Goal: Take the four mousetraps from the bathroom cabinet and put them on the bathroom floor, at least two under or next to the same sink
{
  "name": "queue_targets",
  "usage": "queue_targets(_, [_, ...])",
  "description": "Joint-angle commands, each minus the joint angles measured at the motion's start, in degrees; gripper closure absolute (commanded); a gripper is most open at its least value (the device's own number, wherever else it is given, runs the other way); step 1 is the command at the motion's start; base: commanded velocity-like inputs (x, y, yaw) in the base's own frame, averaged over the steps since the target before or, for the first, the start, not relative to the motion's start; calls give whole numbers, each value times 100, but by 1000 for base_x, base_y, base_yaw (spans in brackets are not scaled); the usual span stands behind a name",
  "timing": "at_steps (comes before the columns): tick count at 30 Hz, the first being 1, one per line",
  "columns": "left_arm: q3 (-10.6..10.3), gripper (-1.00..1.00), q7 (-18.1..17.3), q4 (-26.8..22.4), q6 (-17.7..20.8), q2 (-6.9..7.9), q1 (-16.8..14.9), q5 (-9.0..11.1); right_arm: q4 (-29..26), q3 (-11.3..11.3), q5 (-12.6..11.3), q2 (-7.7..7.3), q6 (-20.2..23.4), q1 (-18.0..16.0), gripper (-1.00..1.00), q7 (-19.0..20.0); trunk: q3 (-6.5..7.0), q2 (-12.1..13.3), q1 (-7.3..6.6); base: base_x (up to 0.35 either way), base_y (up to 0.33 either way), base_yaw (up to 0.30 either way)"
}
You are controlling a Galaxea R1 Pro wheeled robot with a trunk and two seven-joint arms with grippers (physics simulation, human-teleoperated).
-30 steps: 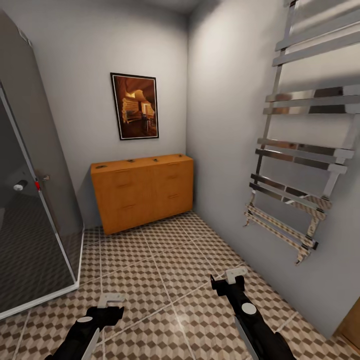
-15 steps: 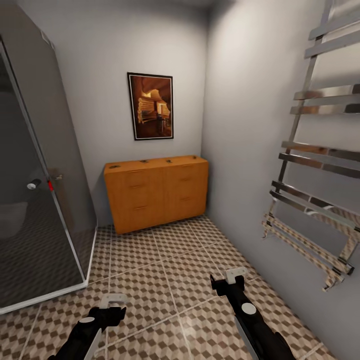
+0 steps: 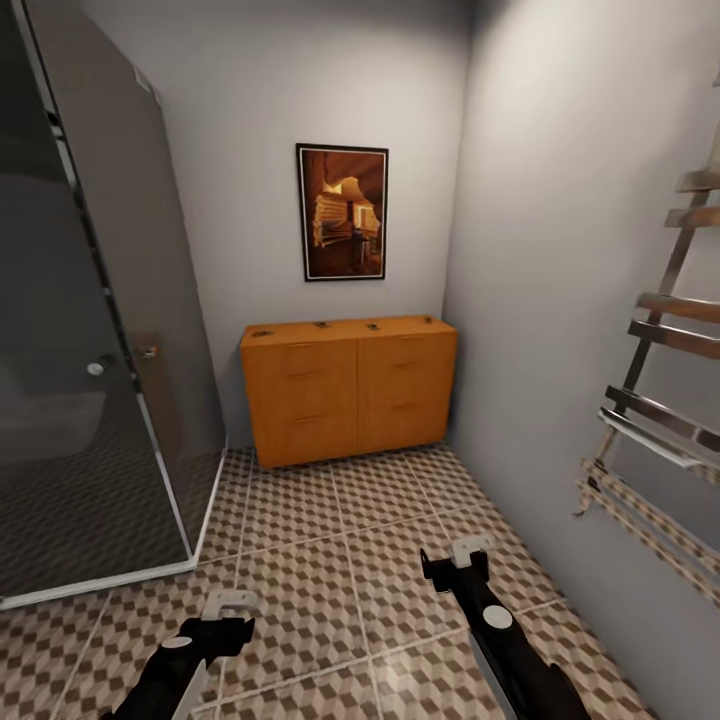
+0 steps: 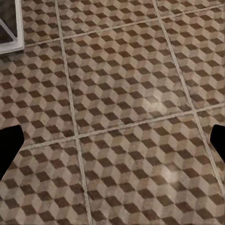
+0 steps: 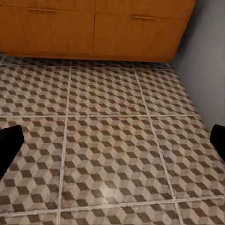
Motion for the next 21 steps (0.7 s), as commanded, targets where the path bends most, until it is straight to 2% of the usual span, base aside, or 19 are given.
queue_targets(1, [-4,-100,12,-6,32,-1,-2,-1,-4,14,40,-2,17,-3,-100,-36,-6,-3,2,241,-206,149])
queue_targets(7, [-7,-100,12,-2,32,-6,-2,-1,-4,14,36,-2,17,-3,-100,-36,-6,-3,2,241,-206,73])
queue_targets(13, [-7,-100,12,10,32,-98,-2,-9,-4,14,34,-2,17,-3,-100,-36,-6,-3,2,241,-207,15])
queue_targets(21, [-8,-100,13,31,32,-116,-2,-11,-4,14,38,-2,17,-3,-100,-36,-6,-3,2,241,-208,2])
